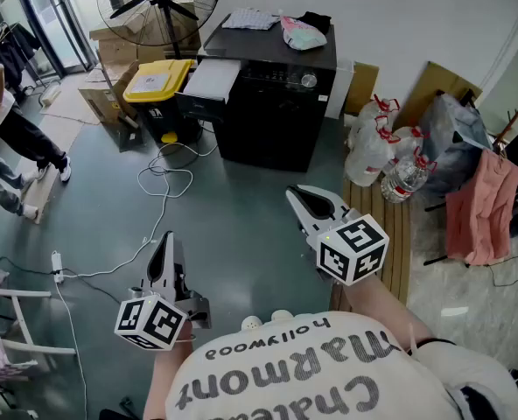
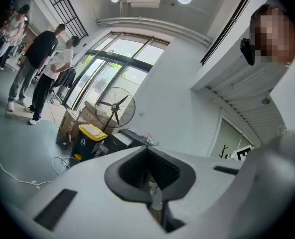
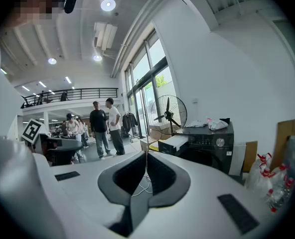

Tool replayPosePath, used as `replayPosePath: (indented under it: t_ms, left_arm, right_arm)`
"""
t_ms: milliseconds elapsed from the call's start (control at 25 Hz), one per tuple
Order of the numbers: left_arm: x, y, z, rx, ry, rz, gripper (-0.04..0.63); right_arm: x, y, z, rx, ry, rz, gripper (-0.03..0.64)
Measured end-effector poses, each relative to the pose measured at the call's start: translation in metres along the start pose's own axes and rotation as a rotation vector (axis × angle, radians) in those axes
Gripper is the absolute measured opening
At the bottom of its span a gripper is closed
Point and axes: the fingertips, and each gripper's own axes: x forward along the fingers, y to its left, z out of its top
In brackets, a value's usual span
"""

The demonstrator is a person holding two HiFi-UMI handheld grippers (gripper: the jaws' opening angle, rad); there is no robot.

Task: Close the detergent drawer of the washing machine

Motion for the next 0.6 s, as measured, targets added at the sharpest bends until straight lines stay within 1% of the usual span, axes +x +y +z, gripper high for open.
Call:
replayPosePath:
  t_ms: [160,480,600]
  left_arm:
    - [-0.005,0.0,0.005,-0.011,-0.004,-0.01,0.008]
    - [-0.023,0.02,0.017,0.011,-0.006,-0.039,0.008]
    - [-0.028,0.031,0.016,0.011,0.004,-0.044,0.008]
  right_arm:
    - [0.002,0.006,0.003,-0.006,-0.006,0.006,0.034]
    - [0.011,0.032,-0.007,-0.005,-0.015,-0.009,0.034]
    - [0.011,0.037,-0.018,0.043,-0.029,-0.025,0.034]
